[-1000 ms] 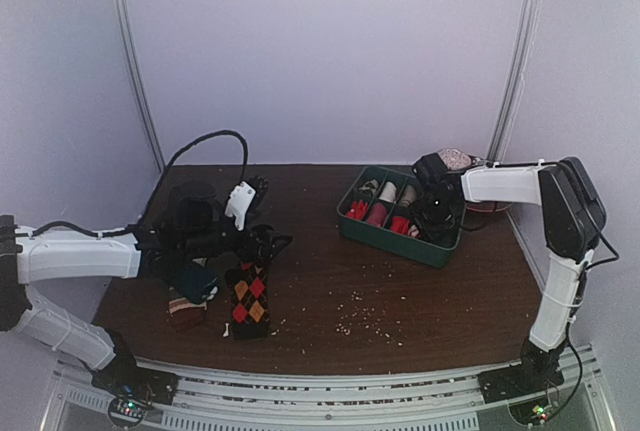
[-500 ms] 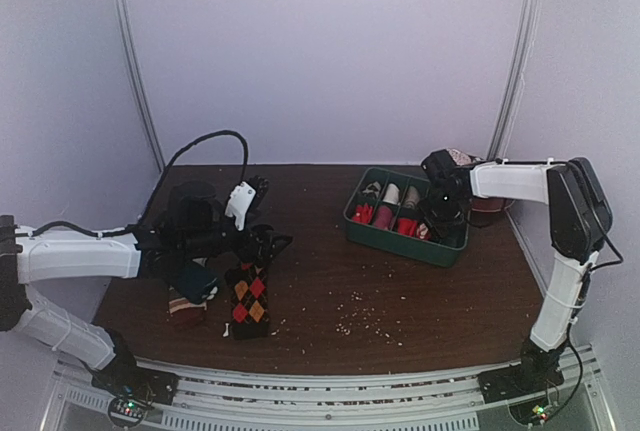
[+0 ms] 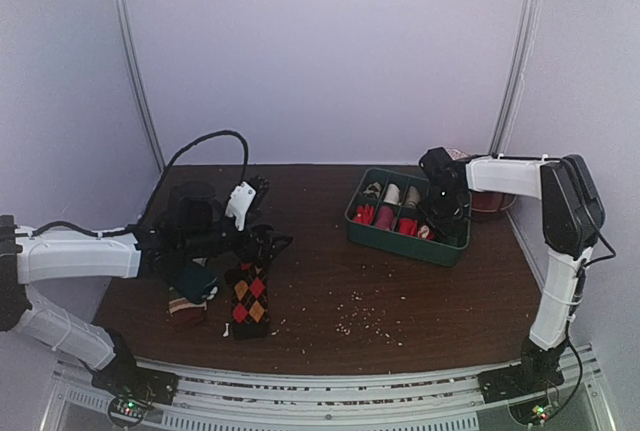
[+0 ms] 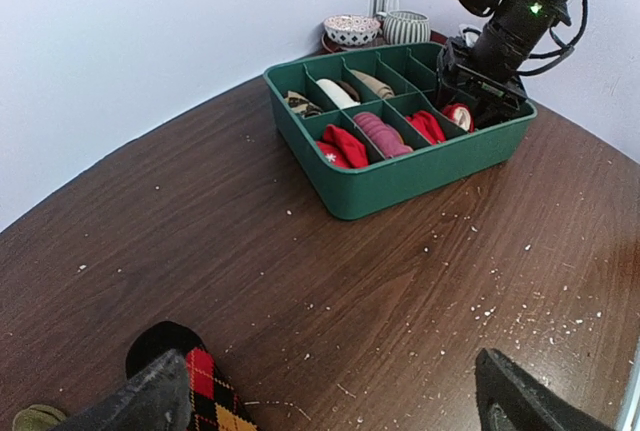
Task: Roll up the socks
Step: Place a pair of socks in the storage box.
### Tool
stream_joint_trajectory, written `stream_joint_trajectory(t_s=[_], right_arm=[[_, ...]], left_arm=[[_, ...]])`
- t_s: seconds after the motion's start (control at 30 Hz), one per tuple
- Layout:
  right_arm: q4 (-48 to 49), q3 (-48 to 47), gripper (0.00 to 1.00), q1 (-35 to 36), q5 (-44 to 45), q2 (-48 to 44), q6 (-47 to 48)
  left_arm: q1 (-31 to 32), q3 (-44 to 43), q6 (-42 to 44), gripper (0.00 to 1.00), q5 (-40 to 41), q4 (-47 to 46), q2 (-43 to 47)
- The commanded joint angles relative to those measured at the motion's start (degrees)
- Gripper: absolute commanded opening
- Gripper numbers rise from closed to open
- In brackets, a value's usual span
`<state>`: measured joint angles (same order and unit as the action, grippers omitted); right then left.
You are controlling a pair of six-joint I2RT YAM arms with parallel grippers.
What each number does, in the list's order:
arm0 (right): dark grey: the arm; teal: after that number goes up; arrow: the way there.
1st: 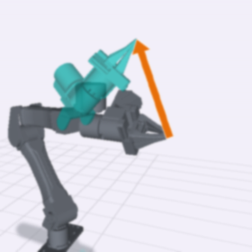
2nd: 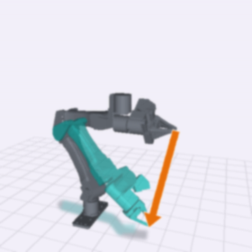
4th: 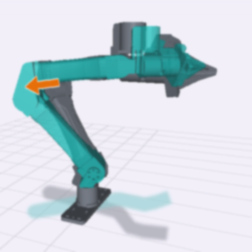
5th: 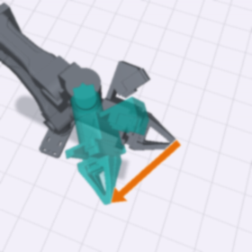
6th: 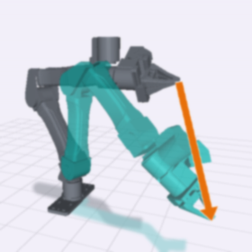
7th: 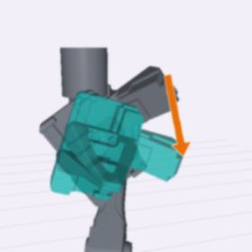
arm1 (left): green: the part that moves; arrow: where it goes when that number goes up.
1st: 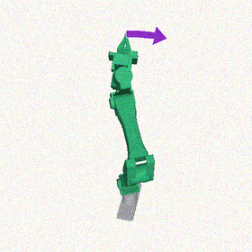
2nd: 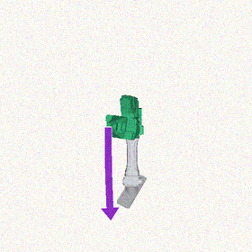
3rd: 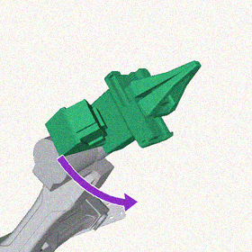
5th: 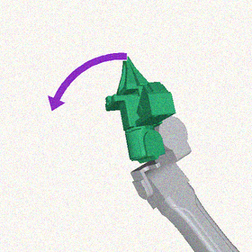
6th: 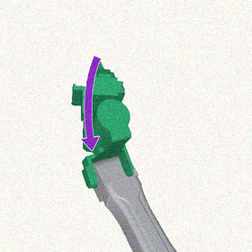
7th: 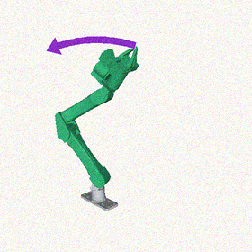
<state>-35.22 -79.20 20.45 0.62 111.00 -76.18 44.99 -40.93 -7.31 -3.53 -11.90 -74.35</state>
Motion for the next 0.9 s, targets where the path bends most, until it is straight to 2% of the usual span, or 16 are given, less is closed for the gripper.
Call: stream_joint_trajectory(t_s=[0.0, 0.23, 0.47, 0.87], right_arm=[[-7.8, 1.9, 0.62, -1.9, 2.6, 10.7, 9.2], [0.6, 7.3, 0.68, -1.6, 2.0, 6.1, 13.5], [3.1, 7.7, 0.73, -0.5, 2.6, 2.5, 15.3], [4.4, 8.3, 0.71, 0.4, 6.0, -5.9, 16.4]], left_arm=[[-0.2, -1.7, 0.9, 0.98, -1.5, 0.2, 0.8], [-0.1, -1.8, 1.7, 0.98, -4.5, -1.2, -0.6], [-0.2, -4.5, 2.0, 0.98, -5.3, 0.7, -4.3], [-0.1, -7.0, 0.9, 0.98, -4.3, 1.3, -7.0]])
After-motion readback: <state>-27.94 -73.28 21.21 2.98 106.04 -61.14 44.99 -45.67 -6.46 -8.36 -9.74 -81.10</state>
